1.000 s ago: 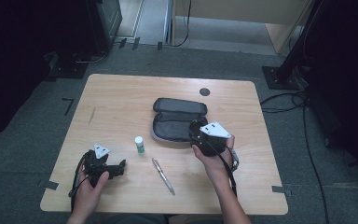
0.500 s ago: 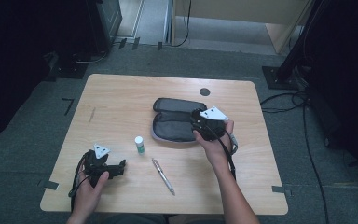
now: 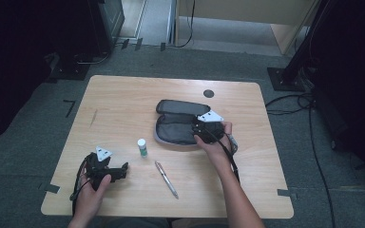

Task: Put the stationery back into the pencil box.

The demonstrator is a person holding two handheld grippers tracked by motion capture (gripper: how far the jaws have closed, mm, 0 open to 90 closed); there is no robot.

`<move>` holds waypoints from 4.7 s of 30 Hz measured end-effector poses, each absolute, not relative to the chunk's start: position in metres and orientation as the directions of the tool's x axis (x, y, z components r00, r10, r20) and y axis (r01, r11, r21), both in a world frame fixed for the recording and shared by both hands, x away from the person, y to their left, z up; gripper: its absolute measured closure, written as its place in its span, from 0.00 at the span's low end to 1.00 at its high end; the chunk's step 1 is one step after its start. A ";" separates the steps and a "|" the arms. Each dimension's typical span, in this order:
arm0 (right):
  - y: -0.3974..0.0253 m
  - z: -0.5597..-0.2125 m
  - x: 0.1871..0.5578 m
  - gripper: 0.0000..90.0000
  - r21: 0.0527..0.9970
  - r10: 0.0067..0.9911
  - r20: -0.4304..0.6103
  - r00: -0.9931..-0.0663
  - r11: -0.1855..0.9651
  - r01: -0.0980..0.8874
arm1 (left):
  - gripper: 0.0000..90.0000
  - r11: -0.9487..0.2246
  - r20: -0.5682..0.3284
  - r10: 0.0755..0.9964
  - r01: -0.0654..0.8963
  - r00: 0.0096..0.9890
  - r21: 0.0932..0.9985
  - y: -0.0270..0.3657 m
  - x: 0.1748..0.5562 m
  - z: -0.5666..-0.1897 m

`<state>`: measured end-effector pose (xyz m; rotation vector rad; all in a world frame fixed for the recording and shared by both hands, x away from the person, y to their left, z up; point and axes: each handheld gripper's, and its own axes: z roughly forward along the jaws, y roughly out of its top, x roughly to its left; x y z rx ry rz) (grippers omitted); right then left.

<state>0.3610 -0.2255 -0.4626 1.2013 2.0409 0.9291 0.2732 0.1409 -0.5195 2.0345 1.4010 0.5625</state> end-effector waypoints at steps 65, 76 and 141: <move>-0.195 -0.465 0.268 0.43 0.781 0.833 0.026 -0.553 0.328 0.532 | 0.00 -0.262 0.007 0.936 0.681 0.353 0.683 0.141 0.273 -0.520; -0.186 -0.482 0.244 0.45 0.765 0.815 0.071 -0.575 0.325 0.556 | 0.00 -0.264 0.009 0.935 0.681 0.354 0.683 0.141 0.273 -0.519; -0.200 -0.486 0.207 0.90 0.761 0.765 0.074 -0.640 0.372 0.532 | 0.00 -0.265 0.009 0.935 0.681 0.354 0.682 0.141 0.273 -0.519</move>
